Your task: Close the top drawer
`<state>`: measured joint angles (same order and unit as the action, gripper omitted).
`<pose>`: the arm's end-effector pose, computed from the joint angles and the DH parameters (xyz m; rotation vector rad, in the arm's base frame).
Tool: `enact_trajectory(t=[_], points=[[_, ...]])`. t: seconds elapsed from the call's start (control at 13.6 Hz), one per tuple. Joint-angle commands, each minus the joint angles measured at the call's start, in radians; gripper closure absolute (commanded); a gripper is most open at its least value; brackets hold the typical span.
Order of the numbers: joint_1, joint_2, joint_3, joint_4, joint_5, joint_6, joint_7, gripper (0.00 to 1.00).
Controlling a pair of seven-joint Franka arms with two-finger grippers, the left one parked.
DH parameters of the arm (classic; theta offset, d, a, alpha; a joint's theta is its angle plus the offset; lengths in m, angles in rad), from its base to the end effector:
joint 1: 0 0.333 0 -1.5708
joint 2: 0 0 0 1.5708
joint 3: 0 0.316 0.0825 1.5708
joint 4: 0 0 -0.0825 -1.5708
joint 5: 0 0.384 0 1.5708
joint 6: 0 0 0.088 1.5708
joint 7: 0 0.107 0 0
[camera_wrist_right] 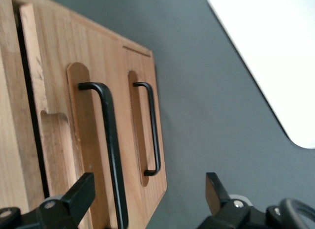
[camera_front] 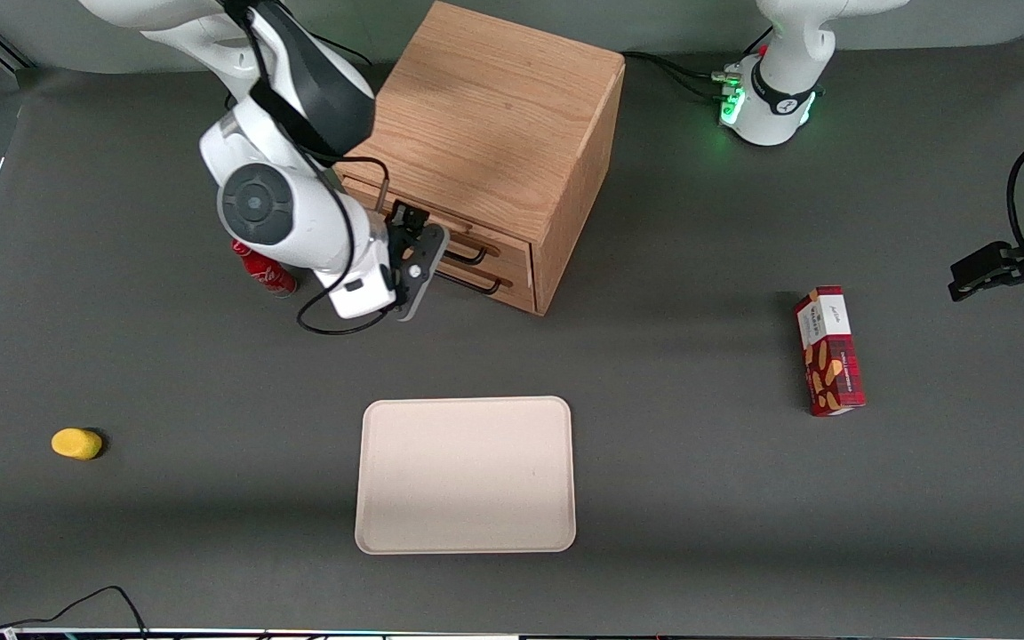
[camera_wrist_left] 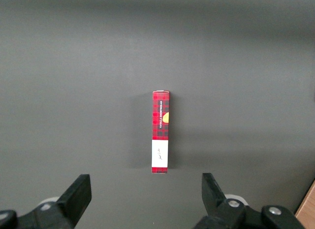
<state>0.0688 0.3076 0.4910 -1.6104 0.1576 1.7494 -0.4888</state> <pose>0.5413 0.3198 0.4593 -2.4941 -1.3623 0.2067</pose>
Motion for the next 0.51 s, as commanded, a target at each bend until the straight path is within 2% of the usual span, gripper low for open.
enact_trajectory(t=[0.0, 0.44], points=[[0.002, -0.099, -0.104, -0.003, 0.057, -0.047, 0.019, 0.0], [0.002, -0.266, -0.386, -0.003, 0.033, -0.076, 0.13, 0.0]])
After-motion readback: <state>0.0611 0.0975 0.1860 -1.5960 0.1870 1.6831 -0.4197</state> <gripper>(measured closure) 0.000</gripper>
